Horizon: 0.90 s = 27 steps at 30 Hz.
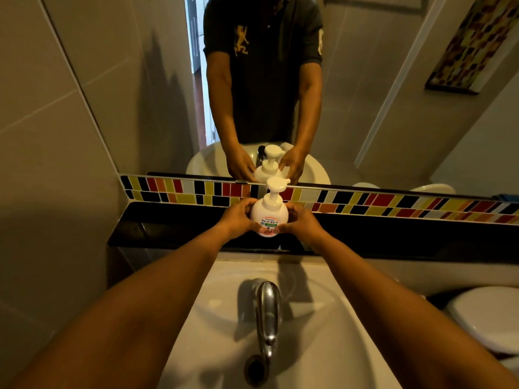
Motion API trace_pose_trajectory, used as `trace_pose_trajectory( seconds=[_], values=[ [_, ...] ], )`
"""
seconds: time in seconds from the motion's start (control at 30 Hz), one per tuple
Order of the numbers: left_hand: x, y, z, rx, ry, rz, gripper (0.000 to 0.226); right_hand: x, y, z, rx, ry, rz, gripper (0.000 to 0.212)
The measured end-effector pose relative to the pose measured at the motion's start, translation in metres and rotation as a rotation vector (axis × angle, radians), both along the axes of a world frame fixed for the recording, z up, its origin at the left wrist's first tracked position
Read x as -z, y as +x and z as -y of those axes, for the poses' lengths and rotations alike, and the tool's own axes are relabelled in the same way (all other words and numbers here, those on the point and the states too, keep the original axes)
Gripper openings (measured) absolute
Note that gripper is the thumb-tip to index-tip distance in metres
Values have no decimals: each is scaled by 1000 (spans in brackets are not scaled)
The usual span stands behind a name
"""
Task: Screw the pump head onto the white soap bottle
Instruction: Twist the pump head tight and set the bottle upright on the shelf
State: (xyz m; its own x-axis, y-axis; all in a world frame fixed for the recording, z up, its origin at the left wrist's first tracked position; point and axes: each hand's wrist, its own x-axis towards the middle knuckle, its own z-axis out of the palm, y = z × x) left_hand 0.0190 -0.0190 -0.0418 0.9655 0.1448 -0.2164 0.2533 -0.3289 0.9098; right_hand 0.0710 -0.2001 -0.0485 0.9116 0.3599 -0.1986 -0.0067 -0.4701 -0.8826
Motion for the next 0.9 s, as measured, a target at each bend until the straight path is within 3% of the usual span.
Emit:
trace_pose_trajectory(
  seconds=[0.23,0.37,0.57,0.7,0.9],
  values=[
    [7,1,0,-19,-8,-9,75,6,-1,0,10,0,3,61],
    [7,1,-1,-18,-14,-21,75,-4,-2,1,-56,12,-3,76],
    [6,0,-1,-10,-13,-30,74,-56,1,-3,-36,134,159,80],
    [5,0,0,0,20,-30,73,-76,5,-9,-107,-15,344,67],
    [5,0,1,-5,56,-26,73,-86,4,-17,-210,-224,460,51]
  ],
)
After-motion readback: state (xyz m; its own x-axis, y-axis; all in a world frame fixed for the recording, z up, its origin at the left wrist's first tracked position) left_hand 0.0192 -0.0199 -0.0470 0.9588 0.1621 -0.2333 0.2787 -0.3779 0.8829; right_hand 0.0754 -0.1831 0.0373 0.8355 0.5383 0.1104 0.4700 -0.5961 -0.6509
